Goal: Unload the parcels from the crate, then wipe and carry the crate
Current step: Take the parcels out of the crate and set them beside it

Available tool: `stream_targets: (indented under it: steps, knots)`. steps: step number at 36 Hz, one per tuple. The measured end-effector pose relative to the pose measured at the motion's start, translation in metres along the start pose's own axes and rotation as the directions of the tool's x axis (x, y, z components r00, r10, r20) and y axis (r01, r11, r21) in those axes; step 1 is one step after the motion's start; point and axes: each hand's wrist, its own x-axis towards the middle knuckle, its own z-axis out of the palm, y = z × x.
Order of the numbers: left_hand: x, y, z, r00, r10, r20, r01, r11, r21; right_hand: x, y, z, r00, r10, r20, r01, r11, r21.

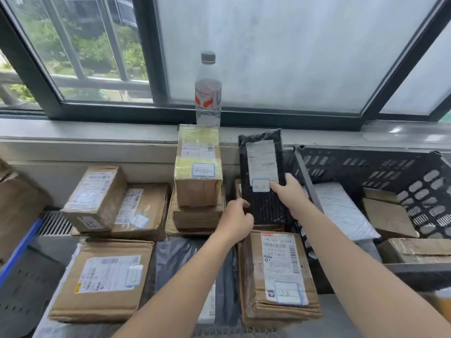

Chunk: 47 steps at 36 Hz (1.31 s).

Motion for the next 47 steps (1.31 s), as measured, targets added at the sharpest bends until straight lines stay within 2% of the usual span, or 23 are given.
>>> stream_targets:
  steps: [3, 6, 11, 14, 18, 21, 28, 32, 37, 41, 47]
  knots:
    - [0.009, -0.002, 0.001, 0.999, -0.040, 0.016, 0.040, 0.999, -0.017, 0.009, 0.013, 0.007, 0.999, 0.028, 0.019, -0.023, 0.974, -0.225]
    - [0.016, -0.003, 0.003, 0.996, -0.079, 0.039, 0.080, 0.996, -0.027, 0.016, 0.019, 0.013, 0.998, 0.058, -0.009, -0.054, 0.866, -0.497]
    - [0.023, -0.003, 0.005, 0.993, -0.108, 0.038, 0.109, 0.993, -0.035, 0.022, 0.018, 0.020, 0.997, 0.080, -0.008, -0.064, 0.733, -0.677]
    - [0.022, -0.003, 0.006, 0.994, -0.104, 0.032, 0.105, 0.994, -0.033, 0.024, 0.013, 0.020, 0.997, 0.081, -0.008, -0.065, 0.732, -0.679]
    - [0.019, 0.001, 0.004, 0.994, -0.106, 0.004, 0.106, 0.994, -0.035, 0.019, 0.004, 0.016, 1.000, -0.013, -0.003, 0.007, 0.698, -0.716]
    - [0.017, 0.006, 0.002, 0.993, -0.116, -0.018, 0.115, 0.993, -0.036, 0.014, -0.003, 0.012, 0.998, -0.060, -0.009, 0.036, 0.712, -0.702]
    - [0.004, 0.022, 0.004, 0.994, -0.103, -0.045, 0.102, 0.994, -0.035, 0.008, -0.006, 0.000, 0.998, -0.039, 0.050, 0.062, 0.733, -0.678]
    - [-0.001, 0.029, 0.002, 0.996, -0.051, -0.072, 0.050, 0.999, -0.019, -0.002, -0.013, -0.007, 0.994, -0.071, 0.083, 0.108, 0.753, -0.649]
    - [-0.002, 0.041, -0.005, 0.994, 0.050, -0.097, -0.052, 0.999, -0.015, -0.019, -0.028, -0.019, 0.978, -0.187, 0.090, 0.205, 0.794, -0.572]
    - [-0.004, 0.052, -0.008, 0.984, 0.132, -0.117, -0.136, 0.990, -0.031, -0.041, -0.033, -0.035, 0.947, -0.321, 0.031, 0.287, 0.796, -0.532]
    - [-0.012, 0.077, 0.003, 0.961, 0.238, -0.142, -0.247, 0.968, -0.051, -0.060, -0.031, -0.066, 0.906, -0.419, -0.056, 0.334, 0.790, -0.514]
